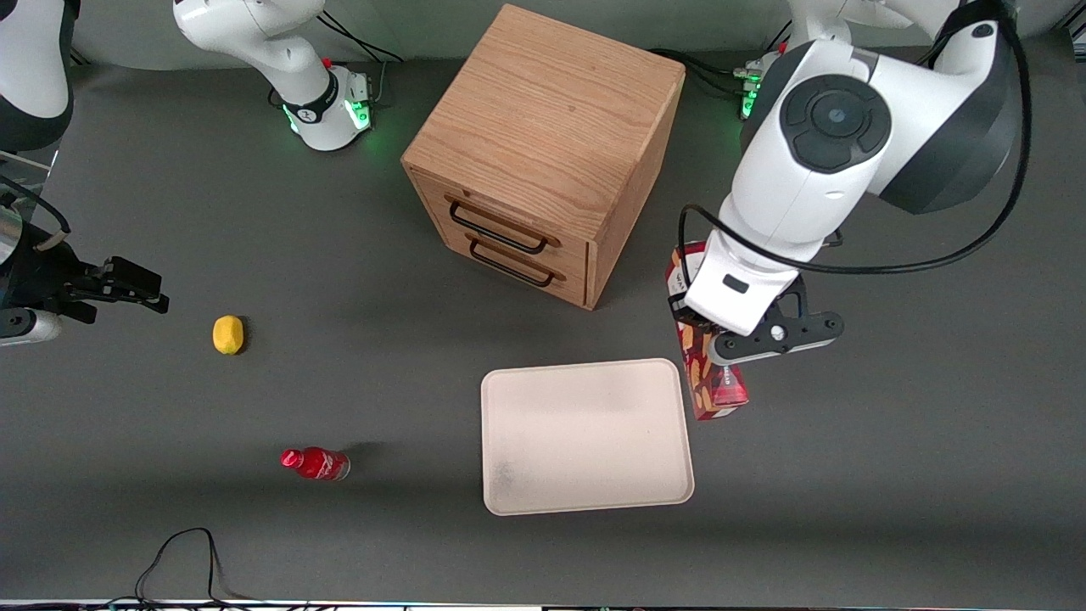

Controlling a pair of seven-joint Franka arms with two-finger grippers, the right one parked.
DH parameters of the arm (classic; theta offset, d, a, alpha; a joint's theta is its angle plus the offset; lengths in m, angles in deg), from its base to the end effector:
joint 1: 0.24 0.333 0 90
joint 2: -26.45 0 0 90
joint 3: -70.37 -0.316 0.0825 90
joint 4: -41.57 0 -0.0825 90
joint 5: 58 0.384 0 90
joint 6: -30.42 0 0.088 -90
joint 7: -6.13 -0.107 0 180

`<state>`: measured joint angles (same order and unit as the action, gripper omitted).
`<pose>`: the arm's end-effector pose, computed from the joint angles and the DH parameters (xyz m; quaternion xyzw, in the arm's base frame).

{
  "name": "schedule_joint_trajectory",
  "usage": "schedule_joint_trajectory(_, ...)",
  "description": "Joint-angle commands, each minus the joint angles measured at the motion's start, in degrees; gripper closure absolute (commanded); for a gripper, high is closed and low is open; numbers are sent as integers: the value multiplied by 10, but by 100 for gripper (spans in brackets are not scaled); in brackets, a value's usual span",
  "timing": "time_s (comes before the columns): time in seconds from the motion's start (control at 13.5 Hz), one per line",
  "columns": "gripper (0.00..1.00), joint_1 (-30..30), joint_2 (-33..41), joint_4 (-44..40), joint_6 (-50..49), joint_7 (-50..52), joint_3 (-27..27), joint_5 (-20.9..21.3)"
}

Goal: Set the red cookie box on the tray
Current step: 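Lift the red box with the left gripper and carry it toward the tray, then lower the held box onto the tray's edge and open the left gripper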

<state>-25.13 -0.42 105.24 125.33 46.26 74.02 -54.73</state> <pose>0.6202 -0.3181 0.5570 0.9938 0.1035 0.0398 0.0099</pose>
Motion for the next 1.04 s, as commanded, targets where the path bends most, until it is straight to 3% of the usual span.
schedule_joint_trajectory(0.0,100,0,-48,-32,29,8,-7,6)
schedule_joint_trajectory(0.59,100,16,-162,42,234,-4,-7,25)
schedule_joint_trajectory(0.96,100,17,-204,52,294,-8,-7,37)
